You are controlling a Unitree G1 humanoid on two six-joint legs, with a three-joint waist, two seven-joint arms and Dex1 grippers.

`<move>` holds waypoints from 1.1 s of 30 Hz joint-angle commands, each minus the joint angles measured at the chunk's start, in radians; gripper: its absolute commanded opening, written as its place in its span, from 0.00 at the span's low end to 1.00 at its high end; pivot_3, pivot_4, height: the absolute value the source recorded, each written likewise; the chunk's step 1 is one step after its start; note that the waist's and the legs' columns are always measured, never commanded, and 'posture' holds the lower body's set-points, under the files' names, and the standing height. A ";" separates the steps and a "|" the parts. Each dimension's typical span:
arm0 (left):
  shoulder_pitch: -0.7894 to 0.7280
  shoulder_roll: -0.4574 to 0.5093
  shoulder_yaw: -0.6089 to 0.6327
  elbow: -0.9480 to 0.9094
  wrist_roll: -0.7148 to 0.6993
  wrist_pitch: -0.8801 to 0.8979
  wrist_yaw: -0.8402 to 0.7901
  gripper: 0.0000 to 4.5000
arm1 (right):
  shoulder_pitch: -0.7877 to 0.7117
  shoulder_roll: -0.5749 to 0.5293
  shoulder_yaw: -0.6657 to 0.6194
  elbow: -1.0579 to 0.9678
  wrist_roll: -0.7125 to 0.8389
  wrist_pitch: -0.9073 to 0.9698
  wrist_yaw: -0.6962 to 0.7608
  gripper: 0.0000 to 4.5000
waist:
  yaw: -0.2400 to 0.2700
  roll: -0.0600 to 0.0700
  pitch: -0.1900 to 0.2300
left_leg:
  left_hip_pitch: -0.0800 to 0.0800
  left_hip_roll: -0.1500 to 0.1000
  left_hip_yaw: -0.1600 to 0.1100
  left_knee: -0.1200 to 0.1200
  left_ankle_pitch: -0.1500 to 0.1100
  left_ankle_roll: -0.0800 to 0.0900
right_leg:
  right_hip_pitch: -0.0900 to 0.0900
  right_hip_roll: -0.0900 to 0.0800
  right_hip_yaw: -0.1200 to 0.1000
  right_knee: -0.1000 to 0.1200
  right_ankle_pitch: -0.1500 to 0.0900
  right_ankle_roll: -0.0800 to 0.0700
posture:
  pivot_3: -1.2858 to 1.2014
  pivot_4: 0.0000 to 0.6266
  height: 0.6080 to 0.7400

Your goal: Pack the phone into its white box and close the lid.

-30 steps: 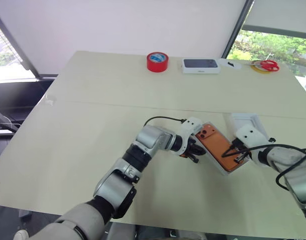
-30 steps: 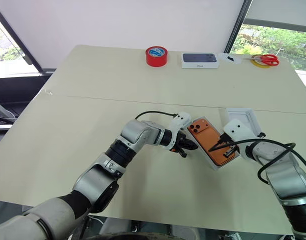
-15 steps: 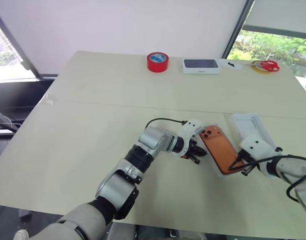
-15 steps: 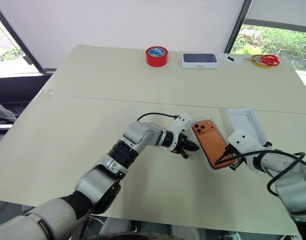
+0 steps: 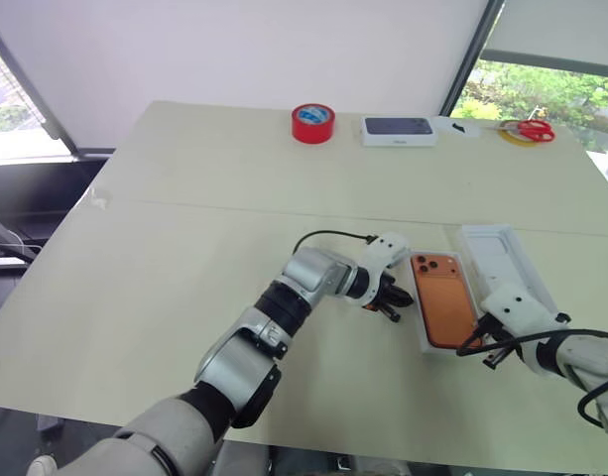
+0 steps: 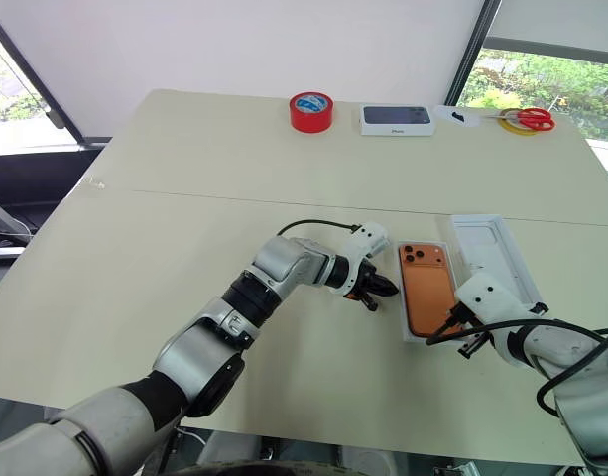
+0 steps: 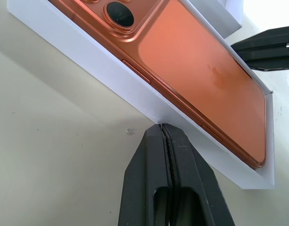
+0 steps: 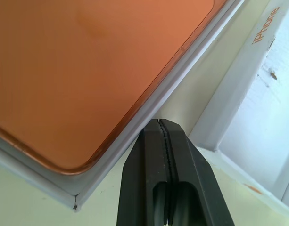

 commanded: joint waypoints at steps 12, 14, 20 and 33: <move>0.073 0.115 0.089 -0.262 -0.042 -0.104 -0.058 0.00 | -0.065 -0.010 -0.342 -0.110 0.171 0.199 0.116 0.64 | -0.012 0.002 -0.001 | 0.001 0.001 0.000 0.000 0.000 -0.001 | 0.000 0.001 0.000 0.001 0.000 0.000 | 0.52 0.24 0.88; 0.095 0.175 0.089 -0.310 -0.042 -0.150 -0.104 0.00 | -0.153 -0.009 -0.314 -0.073 0.192 0.280 0.086 0.64 | -0.008 0.002 -0.001 | 0.002 0.002 0.000 0.000 0.001 -0.002 | 0.000 0.001 0.000 0.002 0.000 0.000 | 0.52 0.24 0.88; 0.202 0.340 0.056 -0.478 -0.051 -0.368 -0.311 0.00 | -0.407 0.022 -0.166 0.116 0.201 0.414 -0.017 0.64 | -0.003 0.003 -0.002 | 0.001 0.002 0.000 0.000 0.004 -0.007 | -0.001 0.000 0.000 0.002 0.000 0.000 | 0.52 0.24 0.88; 0.346 0.527 0.023 -0.649 -0.063 -0.556 -0.507 0.00 | -0.619 0.002 0.007 0.451 0.199 0.356 -0.048 0.64 | -0.004 0.003 -0.002 | 0.000 0.000 0.000 0.001 0.001 0.000 | -0.001 -0.001 0.000 0.002 0.000 0.000 | 0.52 0.24 0.88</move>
